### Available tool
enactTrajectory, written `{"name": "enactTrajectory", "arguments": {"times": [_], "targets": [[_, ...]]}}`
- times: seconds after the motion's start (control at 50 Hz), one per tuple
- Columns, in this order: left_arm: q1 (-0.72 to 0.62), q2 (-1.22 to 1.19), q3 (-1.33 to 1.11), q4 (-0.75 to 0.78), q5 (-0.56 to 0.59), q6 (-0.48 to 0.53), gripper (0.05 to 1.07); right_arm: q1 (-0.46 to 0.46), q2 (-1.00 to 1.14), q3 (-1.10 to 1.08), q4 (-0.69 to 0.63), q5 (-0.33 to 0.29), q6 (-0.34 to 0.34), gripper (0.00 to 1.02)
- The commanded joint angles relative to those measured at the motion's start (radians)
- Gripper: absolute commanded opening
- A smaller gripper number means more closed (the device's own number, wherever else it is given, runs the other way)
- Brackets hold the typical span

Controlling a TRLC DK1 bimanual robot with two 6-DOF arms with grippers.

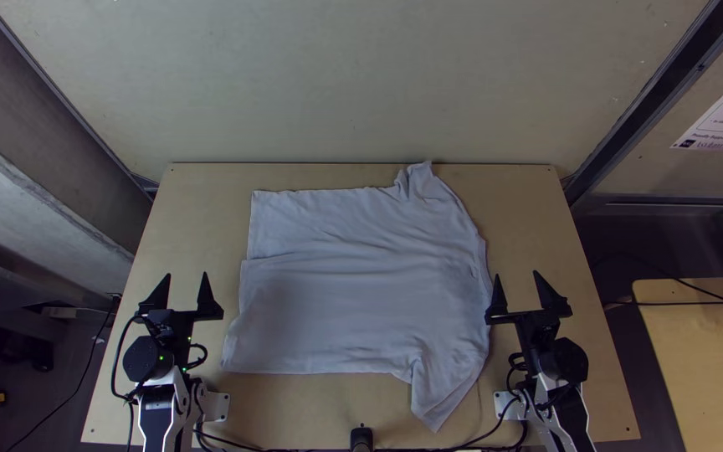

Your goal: Fold the t-shirt

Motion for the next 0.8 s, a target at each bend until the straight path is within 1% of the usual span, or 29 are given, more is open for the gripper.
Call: {"name": "enactTrajectory", "arguments": {"times": [0.0,0.72,0.78], "targets": [[0.002,-0.009,-0.040,-0.028,0.004,-0.011,1.02,-0.003,-0.004,-0.012,-0.009,0.000,0.005,0.99],[0.002,-0.009,-0.042,-0.028,0.004,-0.014,1.02,-0.003,-0.002,-0.012,-0.009,0.000,0.005,0.99],[0.016,-0.009,-0.040,-0.031,0.004,-0.014,1.02,0.011,-0.004,-0.012,-0.009,0.000,0.050,0.99]]}}
